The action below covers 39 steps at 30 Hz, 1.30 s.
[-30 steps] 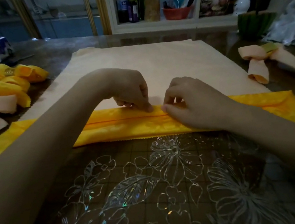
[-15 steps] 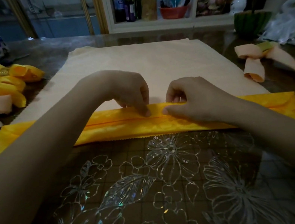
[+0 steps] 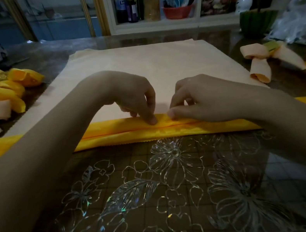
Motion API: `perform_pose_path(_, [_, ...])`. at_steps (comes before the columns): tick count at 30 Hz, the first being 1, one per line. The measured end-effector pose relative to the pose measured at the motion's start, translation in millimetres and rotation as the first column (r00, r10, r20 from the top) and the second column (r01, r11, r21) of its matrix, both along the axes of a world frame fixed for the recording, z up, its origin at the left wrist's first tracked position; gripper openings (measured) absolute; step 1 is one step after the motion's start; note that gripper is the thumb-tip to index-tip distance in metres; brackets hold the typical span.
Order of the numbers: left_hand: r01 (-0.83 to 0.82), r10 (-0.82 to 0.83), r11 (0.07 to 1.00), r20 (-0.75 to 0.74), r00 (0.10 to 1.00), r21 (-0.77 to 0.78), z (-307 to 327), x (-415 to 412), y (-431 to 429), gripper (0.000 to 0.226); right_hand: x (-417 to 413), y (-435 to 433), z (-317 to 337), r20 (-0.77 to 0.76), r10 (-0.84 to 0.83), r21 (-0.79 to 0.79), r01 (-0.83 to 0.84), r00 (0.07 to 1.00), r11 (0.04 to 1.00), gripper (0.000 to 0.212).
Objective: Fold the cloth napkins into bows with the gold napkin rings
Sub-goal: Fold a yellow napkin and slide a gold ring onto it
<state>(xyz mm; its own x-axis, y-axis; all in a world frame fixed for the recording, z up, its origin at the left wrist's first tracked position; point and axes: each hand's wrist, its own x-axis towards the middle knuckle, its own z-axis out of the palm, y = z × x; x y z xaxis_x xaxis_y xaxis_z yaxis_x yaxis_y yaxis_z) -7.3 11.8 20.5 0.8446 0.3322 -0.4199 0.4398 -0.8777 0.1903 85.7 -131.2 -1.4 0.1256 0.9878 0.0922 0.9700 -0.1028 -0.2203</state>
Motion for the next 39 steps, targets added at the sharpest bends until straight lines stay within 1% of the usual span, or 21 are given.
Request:
perform_pose_path(2, [-0.002, 0.002, 1.000, 0.000, 1.000, 0.010, -1, 0, -1, 0.016, 1, 1, -3, -0.051, -0.021, 0.018, 0.022, 0.998, 1.000, 0.015])
perform_pose_path(4, [-0.014, 0.014, 1.000, 0.007, 1.000, 0.006, -1, 0, -1, 0.016, 3, 3, -7, -0.141, -0.043, -0.008, 0.042, 0.989, 0.999, 0.002])
perform_pose_path(6, [-0.019, 0.019, 1.000, -0.001, 1.000, -0.015, -1, -1, -1, 0.021, 6, 3, -8, -0.214, -0.084, -0.054, 0.074, 0.973, 0.996, 0.007])
perform_pose_path(7, [-0.019, 0.019, 1.000, -0.009, 1.000, -0.024, 0, -1, -2, 0.021, 8, 3, -8, -0.223, -0.105, -0.077, 0.090, 0.969, 0.993, 0.012])
perform_pose_path(9, [-0.006, 0.005, 0.999, -0.019, 1.000, -0.032, 2, -2, -4, 0.020, 8, 0, -5, -0.203, -0.120, -0.097, 0.102, 0.972, 0.990, 0.016])
perform_pose_path(11, [0.008, -0.010, 0.999, -0.025, 1.000, -0.043, 6, -4, -6, 0.017, 3, -1, -3, -0.171, -0.103, -0.083, 0.090, 0.980, 0.992, 0.015])
perform_pose_path(16, [0.005, -0.007, 0.991, -0.013, 1.000, -0.136, 10, -6, -13, 0.011, -15, -4, -1, -0.036, -0.034, -0.100, 0.030, 0.999, 0.995, 0.024])
perform_pose_path(20, [-0.017, 0.011, 0.990, -0.041, 0.999, -0.139, 3, -5, -18, 0.015, -18, -7, 3, -0.003, -0.005, -0.231, 0.004, 1.000, 0.973, 0.020])
perform_pose_path(22, [-0.022, 0.012, 0.988, -0.064, 0.998, -0.153, 2, -5, -21, 0.017, -16, -8, 8, -0.054, 0.000, -0.283, -0.015, 0.999, 0.959, 0.008])
perform_pose_path(23, [-0.018, 0.006, 0.988, -0.074, 0.997, -0.151, 1, -5, -23, 0.018, -15, -8, 10, -0.100, -0.004, -0.283, -0.024, 0.995, 0.959, 0.006])
perform_pose_path(25, [-0.003, -0.009, 0.990, -0.089, 0.996, -0.138, -1, -5, -26, 0.019, -10, -7, 10, -0.245, -0.059, -0.269, -0.009, 0.968, 0.963, 0.012])
perform_pose_path(27, [0.007, -0.018, 0.993, -0.096, 0.995, -0.120, -3, -4, -30, 0.019, -6, -6, 8, -0.371, -0.118, -0.271, 0.015, 0.921, 0.963, 0.010])
perform_pose_path(29, [0.010, -0.020, 0.994, -0.099, 0.995, -0.106, -3, -3, -32, 0.020, -1, -5, 6, -0.443, -0.155, -0.296, 0.019, 0.883, 0.955, 0.005])
perform_pose_path(30, [0.012, -0.022, 0.995, -0.100, 0.995, -0.100, -3, -3, -33, 0.020, 2, -4, 5, -0.461, -0.169, -0.322, 0.013, 0.871, 0.947, 0.008])
perform_pose_path(32, [0.041, -0.049, 0.997, -0.103, 0.993, -0.072, -4, -3, -33, 0.021, 5, -3, 5, -0.430, -0.198, -0.391, 0.017, 0.881, 0.920, 0.016])
perform_pose_path(33, [0.075, -0.079, 0.996, -0.108, 0.991, -0.042, -4, -3, -34, 0.022, 6, -4, 6, -0.372, -0.215, -0.426, 0.039, 0.903, 0.904, 0.021])
perform_pose_path(35, [0.126, -0.126, 0.992, -0.117, 0.985, -0.007, -3, -4, -33, 0.023, 8, -3, 5, -0.208, -0.263, -0.484, 0.134, 0.942, 0.865, 0.045])
perform_pose_path(36, [0.139, -0.141, 0.990, -0.115, 0.983, -0.024, -1, -5, -34, 0.023, 9, -4, 6, -0.136, -0.293, -0.496, 0.191, 0.946, 0.847, 0.057])
perform_pose_path(37, [0.135, -0.142, 0.988, -0.101, 0.985, -0.070, 1, -6, -35, 0.021, 10, -3, 5, -0.091, -0.314, -0.499, 0.229, 0.945, 0.836, 0.063])
perform_pose_path(38, [0.122, -0.133, 0.982, -0.066, 0.989, -0.141, 3, -6, -36, 0.017, 11, -3, 4, -0.068, -0.322, -0.496, 0.249, 0.944, 0.832, 0.060])
perform_pose_path(39, [0.112, -0.118, 0.968, -0.012, 0.993, -0.225, 4, -6, -39, 0.013, 11, -4, 3, -0.050, -0.327, -0.484, 0.263, 0.944, 0.834, 0.053])
